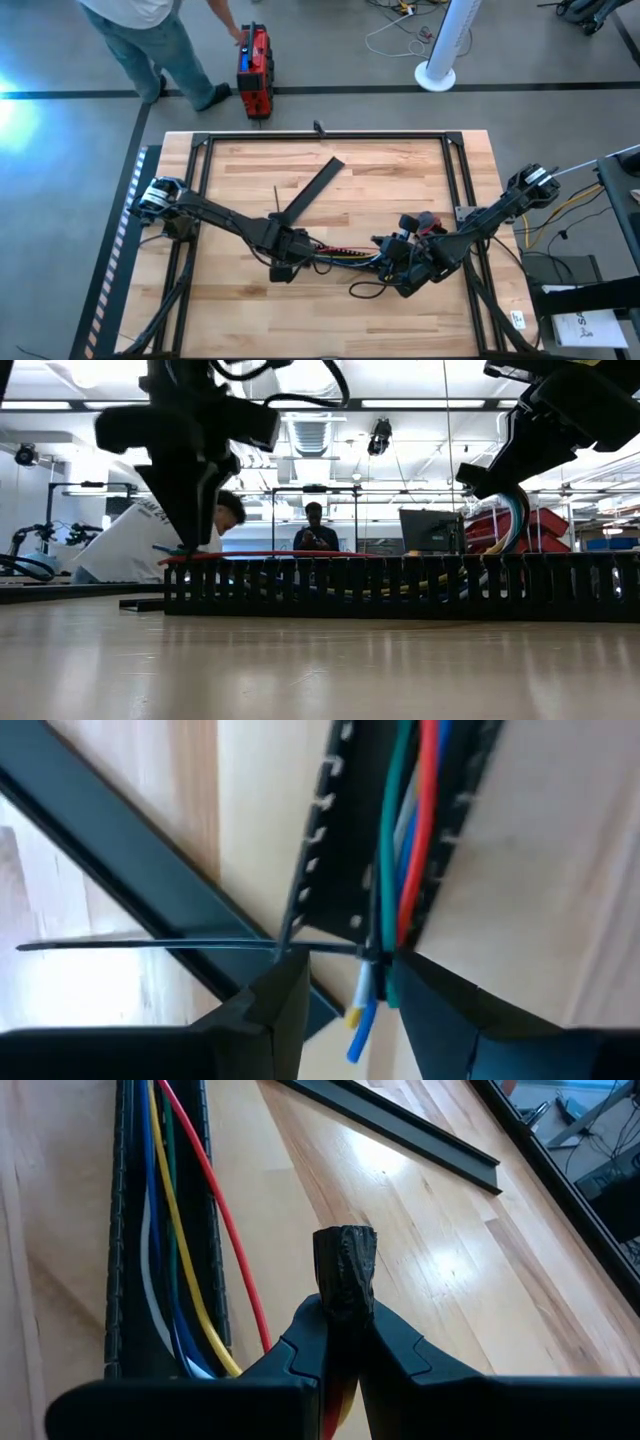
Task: Ziptie cables
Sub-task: Put the wrapped cable wires into the cable duct
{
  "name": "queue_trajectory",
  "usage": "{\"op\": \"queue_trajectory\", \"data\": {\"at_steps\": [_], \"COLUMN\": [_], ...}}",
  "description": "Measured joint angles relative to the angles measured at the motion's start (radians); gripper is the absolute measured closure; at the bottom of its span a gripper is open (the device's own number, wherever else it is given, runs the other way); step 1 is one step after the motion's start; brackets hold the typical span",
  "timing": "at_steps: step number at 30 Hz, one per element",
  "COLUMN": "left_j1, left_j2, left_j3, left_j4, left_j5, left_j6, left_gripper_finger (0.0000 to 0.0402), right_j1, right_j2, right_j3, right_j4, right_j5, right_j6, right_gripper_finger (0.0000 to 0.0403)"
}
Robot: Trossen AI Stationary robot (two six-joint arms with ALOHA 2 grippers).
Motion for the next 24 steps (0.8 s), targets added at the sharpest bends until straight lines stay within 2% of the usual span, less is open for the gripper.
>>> {"op": "queue_trajectory", "data": {"at_steps": [9, 15, 20, 24], "left_j1": [0.056, 0.065, 0.065, 0.065], "left_j2": [0.001, 0.002, 0.001, 0.001], "left_j3": [-0.074, -0.100, -0.039, 0.010], "left_j4": [0.067, 0.107, 0.041, 0.070], "left_j5": [-0.070, -0.073, -0.063, -0.063], "left_j6": [0.011, 0.034, 0.058, 0.098], "left_gripper_finger": [0.0274, 0.0286, 0.0293, 0.0295], "right_j1": [0.000, 0.000, 0.000, 0.000], "right_j2": [0.000, 0.000, 0.000, 0.000], "right_j3": [0.000, 0.000, 0.000, 0.000], "right_j4": [0.000, 0.000, 0.000, 0.000], "right_j5": [0.000, 0.000, -0.011, -0.014], "right_j6": [-0.009, -0.019, -0.029, -0.029], "right_gripper_finger": [0.0382, 0.0382, 0.0382, 0.0382]}}
